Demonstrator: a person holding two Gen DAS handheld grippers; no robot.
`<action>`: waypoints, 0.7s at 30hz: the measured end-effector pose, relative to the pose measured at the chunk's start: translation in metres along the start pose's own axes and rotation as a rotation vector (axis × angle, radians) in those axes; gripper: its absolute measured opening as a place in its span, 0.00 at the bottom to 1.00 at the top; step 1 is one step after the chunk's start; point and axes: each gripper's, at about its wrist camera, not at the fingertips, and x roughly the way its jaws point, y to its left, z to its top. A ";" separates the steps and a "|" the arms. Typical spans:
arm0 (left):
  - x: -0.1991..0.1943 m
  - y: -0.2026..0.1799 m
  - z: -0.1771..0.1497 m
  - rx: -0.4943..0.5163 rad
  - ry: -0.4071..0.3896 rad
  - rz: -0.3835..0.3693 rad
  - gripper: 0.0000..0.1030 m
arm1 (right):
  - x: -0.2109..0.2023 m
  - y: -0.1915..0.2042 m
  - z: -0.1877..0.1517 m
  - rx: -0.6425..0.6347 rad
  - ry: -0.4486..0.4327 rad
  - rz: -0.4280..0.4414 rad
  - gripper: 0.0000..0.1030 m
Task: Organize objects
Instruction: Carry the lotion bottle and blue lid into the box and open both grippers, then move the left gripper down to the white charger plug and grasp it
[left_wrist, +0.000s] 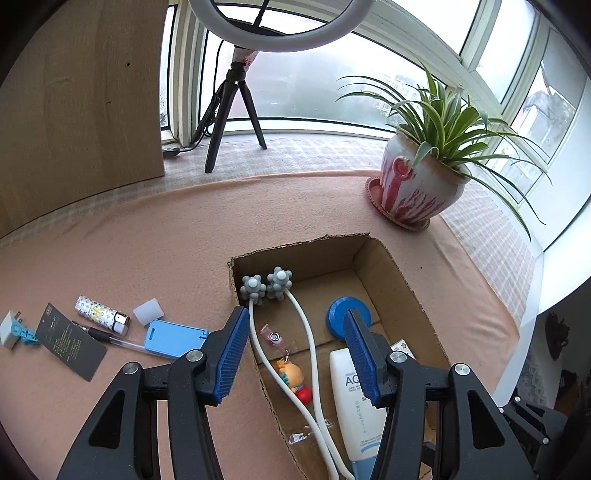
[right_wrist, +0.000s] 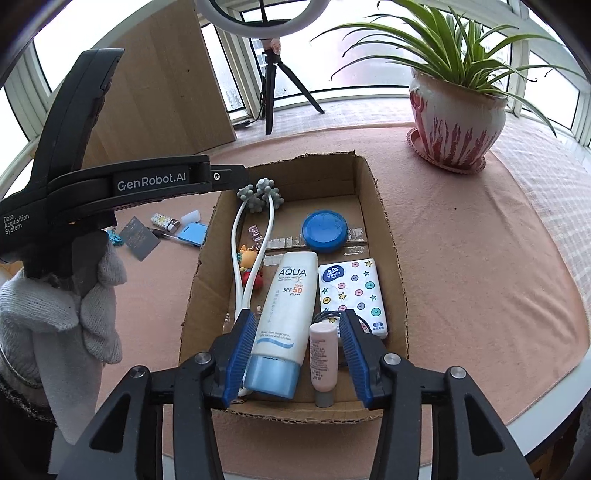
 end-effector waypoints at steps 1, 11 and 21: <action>-0.003 0.003 -0.002 -0.002 -0.002 0.009 0.55 | 0.000 0.001 0.000 -0.002 0.000 0.003 0.43; -0.041 0.051 -0.030 -0.075 -0.005 0.065 0.55 | -0.004 0.020 -0.002 -0.021 -0.009 0.028 0.43; -0.098 0.122 -0.064 -0.146 -0.050 0.179 0.55 | 0.003 0.071 0.007 -0.152 0.005 0.031 0.43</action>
